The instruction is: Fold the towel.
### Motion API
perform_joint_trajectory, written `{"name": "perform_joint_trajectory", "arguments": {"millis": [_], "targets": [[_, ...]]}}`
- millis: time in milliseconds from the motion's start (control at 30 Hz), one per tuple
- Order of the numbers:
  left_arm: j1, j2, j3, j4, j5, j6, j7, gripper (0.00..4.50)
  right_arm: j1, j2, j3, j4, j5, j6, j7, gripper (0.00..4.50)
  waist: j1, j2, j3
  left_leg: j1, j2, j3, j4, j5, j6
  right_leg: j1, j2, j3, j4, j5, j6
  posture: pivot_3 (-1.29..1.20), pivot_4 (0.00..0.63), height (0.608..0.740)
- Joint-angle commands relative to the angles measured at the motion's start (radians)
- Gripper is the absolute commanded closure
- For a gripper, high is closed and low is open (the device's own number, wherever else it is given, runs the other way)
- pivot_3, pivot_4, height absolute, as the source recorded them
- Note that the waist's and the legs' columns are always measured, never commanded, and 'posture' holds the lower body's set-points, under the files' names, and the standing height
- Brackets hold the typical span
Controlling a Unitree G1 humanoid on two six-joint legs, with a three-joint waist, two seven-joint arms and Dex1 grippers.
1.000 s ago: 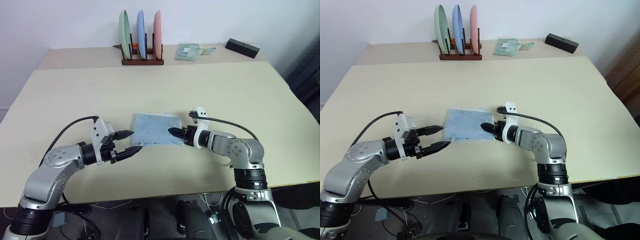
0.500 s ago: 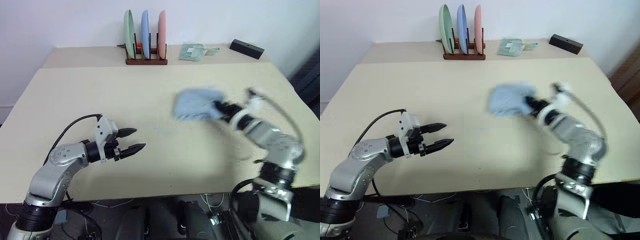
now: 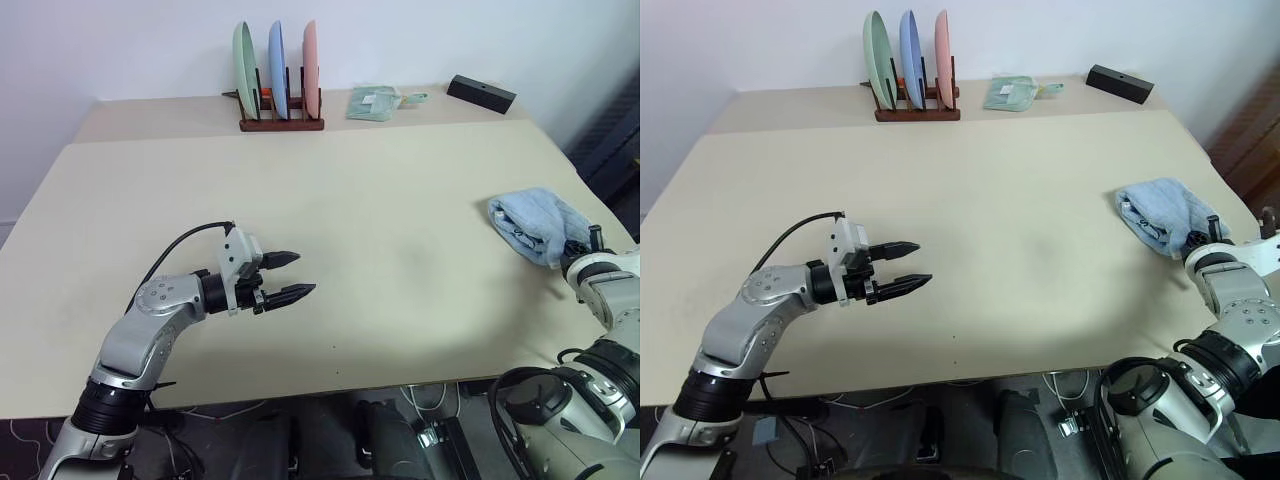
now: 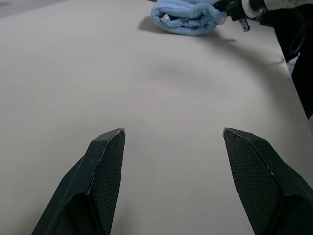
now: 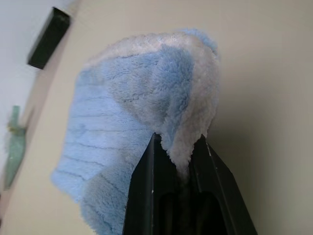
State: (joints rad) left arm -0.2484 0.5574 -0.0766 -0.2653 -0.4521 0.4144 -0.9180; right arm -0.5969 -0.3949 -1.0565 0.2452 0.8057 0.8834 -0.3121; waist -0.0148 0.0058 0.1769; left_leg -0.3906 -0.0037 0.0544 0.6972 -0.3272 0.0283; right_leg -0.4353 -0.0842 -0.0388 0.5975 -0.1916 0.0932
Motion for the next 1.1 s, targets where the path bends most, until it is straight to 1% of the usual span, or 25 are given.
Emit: {"name": "perform_joint_trajectory", "arguments": {"millis": [33,67,100,200,233,267,300,400,467,533,600,800,867,967,1100], "targets": [[0.012,-0.002,0.004,-0.023,0.003,-0.027,-0.004,1.20,-0.003,-0.040,0.028,-0.020,0.021,-0.030,0.019,3.80,0.002,0.000,0.000,0.000,0.000,0.000,0.000,0.000,0.000,0.000,0.000,0.000,0.000,0.000,0.000,0.00,0.150,0.740],[0.019,-0.003,0.005,-0.027,0.003,-0.027,-0.002,1.20,0.000,-0.045,0.042,-0.027,0.021,-0.030,0.027,3.54,0.002,0.000,0.000,0.000,0.000,0.000,0.000,0.000,0.000,0.000,0.000,0.000,0.000,0.000,0.000,0.00,0.150,0.740],[0.027,-0.002,0.006,-0.032,0.003,-0.027,0.000,1.20,0.008,-0.053,0.066,-0.038,0.011,-0.033,0.038,3.11,0.002,0.000,0.000,0.000,0.000,0.000,0.000,0.000,0.000,0.000,0.000,0.000,0.000,0.000,0.000,0.00,0.150,0.740],[0.047,-0.001,0.008,-0.048,0.001,-0.025,0.003,1.20,0.034,-0.076,0.129,-0.071,-0.029,-0.065,0.071,1.62,0.001,0.000,0.000,0.000,0.000,0.000,0.000,0.000,0.000,0.000,0.000,0.000,0.000,0.000,0.000,0.00,0.150,0.740],[0.050,0.000,0.010,-0.051,-0.001,-0.023,0.004,1.20,0.047,-0.087,0.152,-0.080,-0.048,-0.080,0.078,1.19,0.002,0.000,0.000,0.000,0.000,0.000,0.000,0.000,0.000,0.000,0.000,0.000,0.000,0.000,0.000,0.00,0.150,0.740],[0.055,0.001,0.011,-0.052,-0.001,-0.023,0.003,1.20,0.063,-0.099,0.177,-0.093,-0.073,-0.098,0.087,0.62,0.003,0.000,0.000,0.000,0.000,0.000,0.000,0.000,0.000,0.000,0.000,0.000,0.000,0.000,0.000,0.00,0.150,0.740],[0.061,0.005,0.014,-0.051,-0.002,-0.023,0.001,1.20,0.083,-0.112,0.194,-0.112,-0.110,-0.125,0.077,0.14,0.004,0.000,0.000,0.000,0.000,0.000,0.000,0.000,0.000,0.000,0.000,0.000,0.000,0.000,0.000,0.00,0.150,0.740],[0.072,0.016,0.021,-0.042,-0.002,-0.028,-0.010,1.20,0.145,-0.150,0.242,-0.156,-0.209,-0.182,0.053,0.14,0.005,0.000,0.000,0.000,0.000,0.000,0.000,0.000,0.001,0.000,0.000,0.000,0.000,0.000,0.000,0.00,0.150,0.740],[0.068,0.021,0.029,-0.022,0.002,-0.037,-0.015,1.20,0.174,-0.170,0.273,-0.194,-0.257,-0.245,0.076,0.14,0.004,0.000,0.000,0.000,0.000,-0.001,0.000,0.000,0.001,0.000,-0.001,0.000,-0.001,0.000,0.000,0.00,0.150,0.740],[0.046,0.019,0.048,0.029,0.025,-0.064,0.001,1.20,0.216,-0.216,0.391,-0.267,-0.320,-0.313,0.194,0.14,0.003,0.001,0.000,0.000,0.000,0.000,0.000,0.000,0.001,0.000,0.000,0.000,-0.001,0.000,0.000,0.00,0.150,0.740],[0.025,0.011,0.063,0.080,0.057,-0.105,0.030,1.20,0.254,-0.252,0.505,-0.320,-0.348,-0.350,0.330,0.14,-0.002,0.001,0.000,0.000,0.000,0.000,0.000,0.000,0.001,0.000,0.000,0.000,0.000,0.000,0.000,0.00,0.150,0.740],[-0.006,-0.011,0.114,0.230,0.149,-0.225,0.143,1.20,0.335,-0.324,0.751,-0.430,-0.423,-0.483,0.645,0.14,0.003,0.001,0.000,0.001,0.001,-0.001,0.000,0.000,0.001,0.000,0.002,0.001,-0.001,0.000,0.000,0.00,0.150,0.740],[0.006,-0.017,0.137,0.252,0.148,-0.249,0.162,1.20,0.336,-0.325,0.792,-0.438,-0.421,-0.507,0.722,0.14,0.005,0.000,0.000,0.000,0.001,-0.001,0.000,0.000,0.001,0.000,0.002,0.001,-0.001,0.000,0.000,0.00,0.150,0.740],[0.025,-0.031,0.173,0.262,0.139,-0.268,0.195,1.20,0.315,-0.313,0.819,-0.416,-0.402,-0.525,0.808,0.14,0.013,0.000,0.000,0.000,0.000,-0.001,0.001,-0.001,0.001,0.000,-0.001,0.000,-0.001,0.000,0.000,0.00,0.150,0.740],[0.067,-0.034,0.207,0.238,0.133,-0.278,0.212,1.20,0.289,-0.303,0.878,-0.381,-0.398,-0.541,0.931,0.14,0.014,0.000,0.000,0.000,-0.001,0.000,0.002,-0.001,0.002,0.000,-0.002,0.000,-0.001,0.000,0.000,0.00,0.150,0.740]]}}
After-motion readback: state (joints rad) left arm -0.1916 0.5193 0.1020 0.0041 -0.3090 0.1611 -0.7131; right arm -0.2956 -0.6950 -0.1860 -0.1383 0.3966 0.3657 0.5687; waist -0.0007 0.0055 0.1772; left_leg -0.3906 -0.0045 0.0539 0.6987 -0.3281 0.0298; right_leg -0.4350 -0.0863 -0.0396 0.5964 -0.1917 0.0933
